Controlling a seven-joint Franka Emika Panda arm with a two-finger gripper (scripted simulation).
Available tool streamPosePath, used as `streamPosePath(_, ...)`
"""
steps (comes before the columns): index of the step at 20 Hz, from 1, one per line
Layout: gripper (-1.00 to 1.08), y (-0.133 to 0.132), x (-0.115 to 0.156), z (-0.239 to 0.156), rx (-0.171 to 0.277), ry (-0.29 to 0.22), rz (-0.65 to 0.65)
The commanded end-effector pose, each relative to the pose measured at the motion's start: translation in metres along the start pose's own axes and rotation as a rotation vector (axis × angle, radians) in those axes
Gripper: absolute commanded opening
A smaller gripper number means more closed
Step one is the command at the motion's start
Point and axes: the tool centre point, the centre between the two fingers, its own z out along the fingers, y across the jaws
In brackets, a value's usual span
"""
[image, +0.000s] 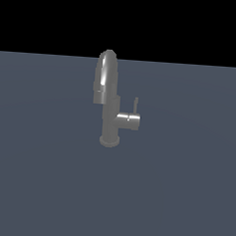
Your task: Turn on the faucet by rotating a designated handle.
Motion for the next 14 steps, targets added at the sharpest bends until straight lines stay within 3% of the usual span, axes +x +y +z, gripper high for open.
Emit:
streamPosePath(1, -1.00, 0.000, 0.000, 0.000, 0.000, 0.000, 0.000)
streamPosePath(8, -1.00, 0.000, 0.007, 0.001, 0.018, -0.016, 0.018)
streamPosePath(14, -1.00, -0.001, 0.023, 0.004, 0.061, -0.056, 0.062)
